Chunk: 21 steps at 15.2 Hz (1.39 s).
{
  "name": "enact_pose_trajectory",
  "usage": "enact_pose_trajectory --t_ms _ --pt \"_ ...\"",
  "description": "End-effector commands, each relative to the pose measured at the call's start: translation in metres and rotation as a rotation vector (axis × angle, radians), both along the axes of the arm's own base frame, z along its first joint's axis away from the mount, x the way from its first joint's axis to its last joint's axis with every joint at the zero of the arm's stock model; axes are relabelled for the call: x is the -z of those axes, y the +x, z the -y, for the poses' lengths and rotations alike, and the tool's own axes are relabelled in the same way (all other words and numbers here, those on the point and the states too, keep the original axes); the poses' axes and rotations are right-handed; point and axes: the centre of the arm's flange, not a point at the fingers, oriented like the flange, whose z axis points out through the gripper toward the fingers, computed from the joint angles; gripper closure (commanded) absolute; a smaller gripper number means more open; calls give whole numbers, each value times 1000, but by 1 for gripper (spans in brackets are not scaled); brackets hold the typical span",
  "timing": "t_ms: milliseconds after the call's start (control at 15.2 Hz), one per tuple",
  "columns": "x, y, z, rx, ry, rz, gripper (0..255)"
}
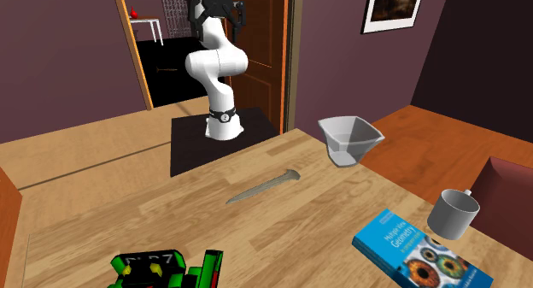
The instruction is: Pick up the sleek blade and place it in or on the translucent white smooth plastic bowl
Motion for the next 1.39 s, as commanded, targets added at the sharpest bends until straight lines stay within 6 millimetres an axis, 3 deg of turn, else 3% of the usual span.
enact_pose_trajectory --t_ms 0,594,1320 --pt "0 0 0 0 0 0 0" --pt "109 28 -35 418 45 14 0" --pt "239 81 -64 929 99 32 0"
